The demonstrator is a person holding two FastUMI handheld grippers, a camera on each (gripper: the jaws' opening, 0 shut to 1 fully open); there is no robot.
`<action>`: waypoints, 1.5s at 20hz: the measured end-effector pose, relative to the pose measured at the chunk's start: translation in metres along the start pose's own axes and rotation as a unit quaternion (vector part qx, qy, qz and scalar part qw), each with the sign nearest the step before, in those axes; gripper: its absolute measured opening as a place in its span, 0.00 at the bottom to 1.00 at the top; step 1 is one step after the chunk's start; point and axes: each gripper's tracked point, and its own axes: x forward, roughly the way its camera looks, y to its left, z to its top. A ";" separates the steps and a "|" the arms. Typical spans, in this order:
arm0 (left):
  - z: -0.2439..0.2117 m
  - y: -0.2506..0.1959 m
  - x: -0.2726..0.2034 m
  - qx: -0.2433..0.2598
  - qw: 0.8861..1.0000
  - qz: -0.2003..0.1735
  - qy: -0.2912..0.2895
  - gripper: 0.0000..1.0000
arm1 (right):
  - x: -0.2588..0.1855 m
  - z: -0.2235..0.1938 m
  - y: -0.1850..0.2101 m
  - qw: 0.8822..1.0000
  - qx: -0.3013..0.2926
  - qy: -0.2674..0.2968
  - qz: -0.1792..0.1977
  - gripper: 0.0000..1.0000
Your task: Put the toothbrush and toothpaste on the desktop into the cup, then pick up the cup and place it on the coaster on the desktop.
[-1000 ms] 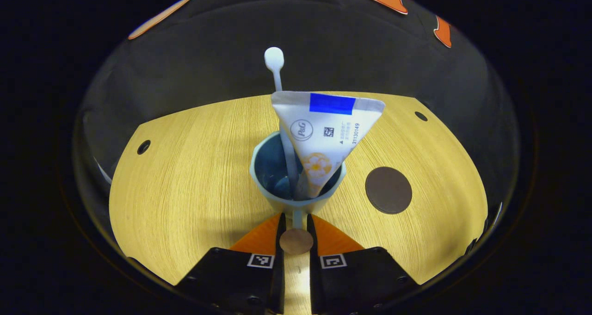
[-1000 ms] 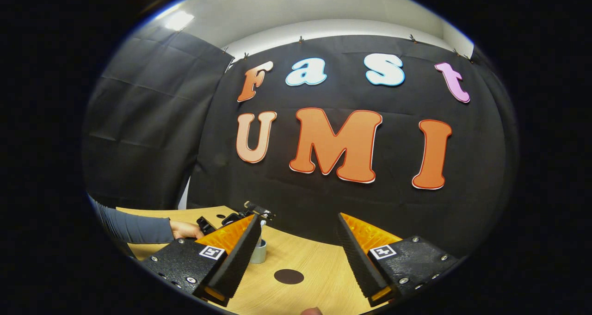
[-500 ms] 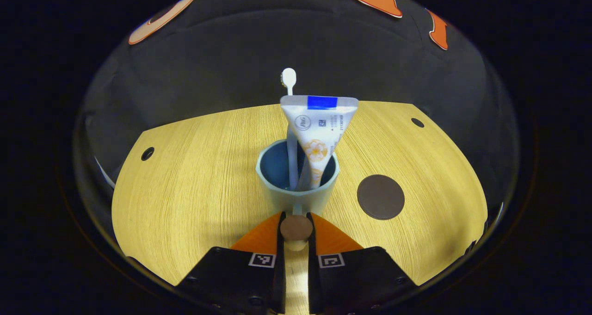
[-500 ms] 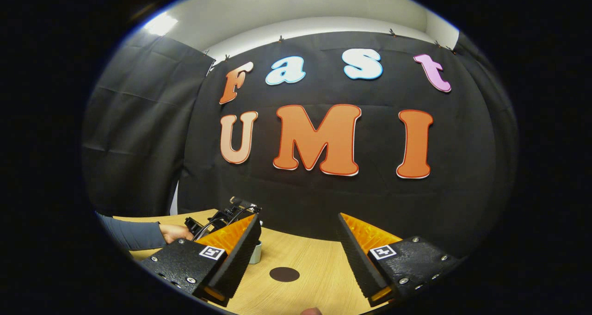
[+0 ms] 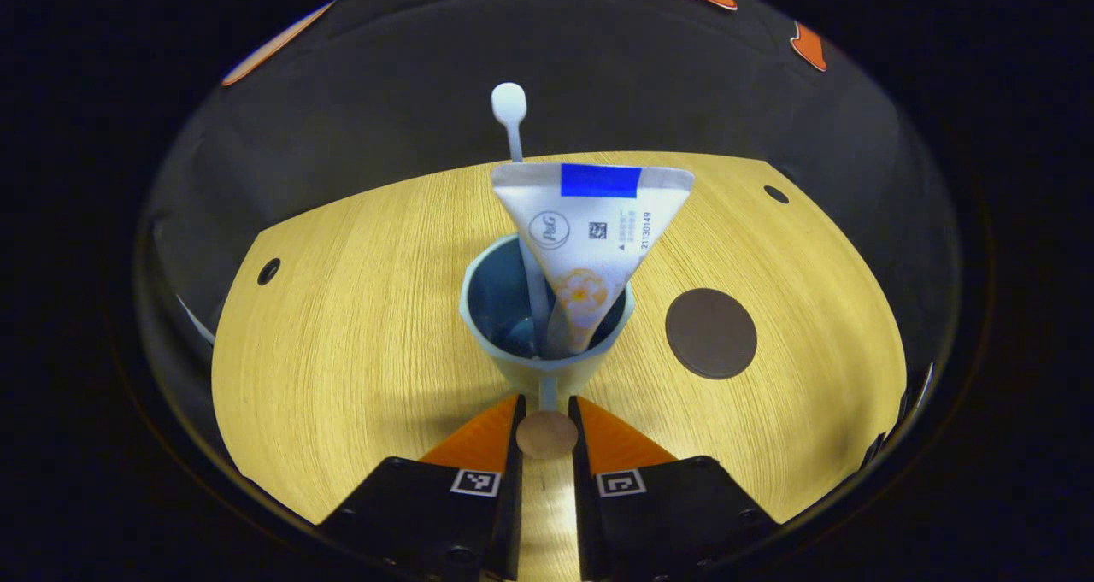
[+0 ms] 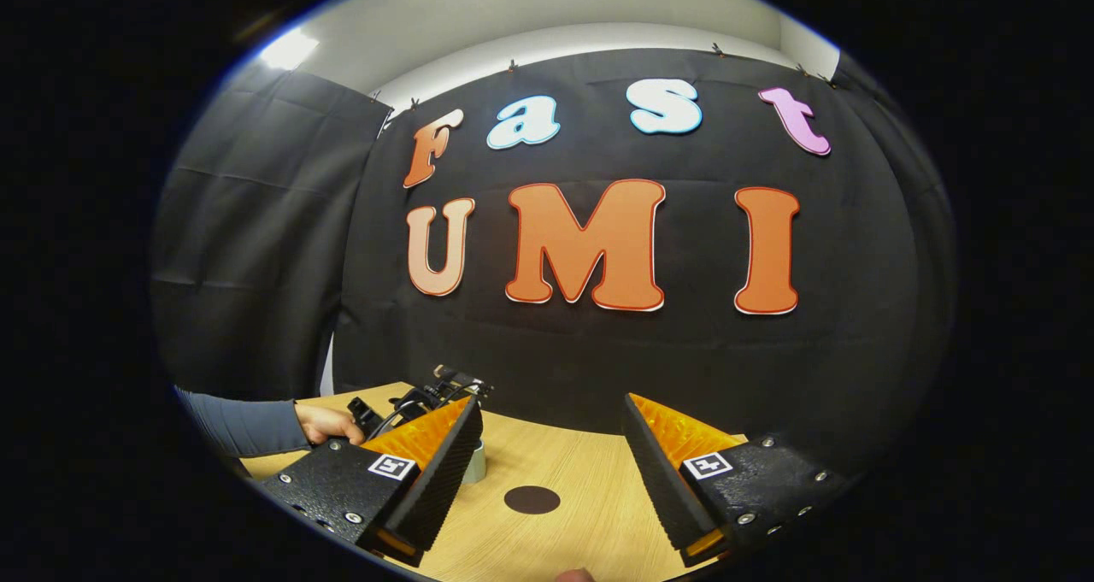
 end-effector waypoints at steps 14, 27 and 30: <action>-0.003 0.004 0.023 -0.003 1.000 -0.002 -0.002 0.21 | 0.006 -0.015 -0.002 0.999 0.040 0.010 -0.004 0.98; 0.011 -0.004 0.026 0.002 0.999 -0.020 -0.042 0.21 | 0.000 -0.013 -0.013 0.999 0.019 0.004 -0.032 0.98; 0.011 -0.005 0.029 0.017 0.998 -0.034 -0.047 0.21 | -0.006 -0.011 -0.016 0.999 0.015 0.000 -0.036 0.98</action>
